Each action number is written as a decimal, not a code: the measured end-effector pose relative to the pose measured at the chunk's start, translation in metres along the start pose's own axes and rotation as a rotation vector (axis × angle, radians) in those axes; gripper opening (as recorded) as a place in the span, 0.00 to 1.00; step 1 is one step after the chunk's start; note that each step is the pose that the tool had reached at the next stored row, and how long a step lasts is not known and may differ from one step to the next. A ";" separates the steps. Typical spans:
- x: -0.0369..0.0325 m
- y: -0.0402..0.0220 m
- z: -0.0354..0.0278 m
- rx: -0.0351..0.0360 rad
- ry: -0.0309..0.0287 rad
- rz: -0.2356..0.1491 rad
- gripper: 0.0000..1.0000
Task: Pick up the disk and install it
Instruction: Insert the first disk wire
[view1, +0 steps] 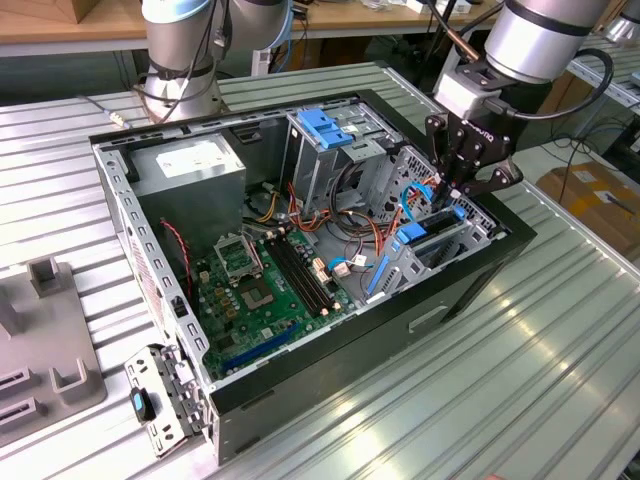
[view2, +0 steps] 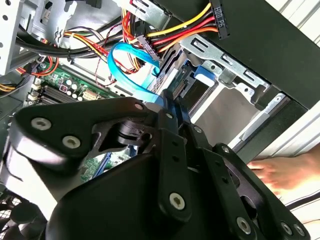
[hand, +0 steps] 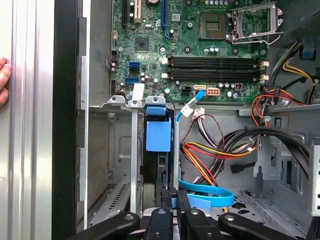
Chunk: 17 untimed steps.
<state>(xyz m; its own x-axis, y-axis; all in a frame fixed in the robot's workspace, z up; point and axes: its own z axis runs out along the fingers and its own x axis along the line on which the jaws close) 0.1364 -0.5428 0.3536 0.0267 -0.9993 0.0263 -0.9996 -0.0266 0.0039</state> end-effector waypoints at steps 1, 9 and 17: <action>0.0000 0.0000 0.0001 0.0000 0.0000 0.000 0.16; 0.0029 0.0001 0.0008 0.0000 -0.0007 0.000 0.16; 0.0084 0.0048 0.0006 0.0052 -0.0023 0.000 0.16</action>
<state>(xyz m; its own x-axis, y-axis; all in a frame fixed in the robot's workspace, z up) 0.1319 -0.5513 0.3532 0.0266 -0.9994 0.0241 -0.9996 -0.0266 -0.0013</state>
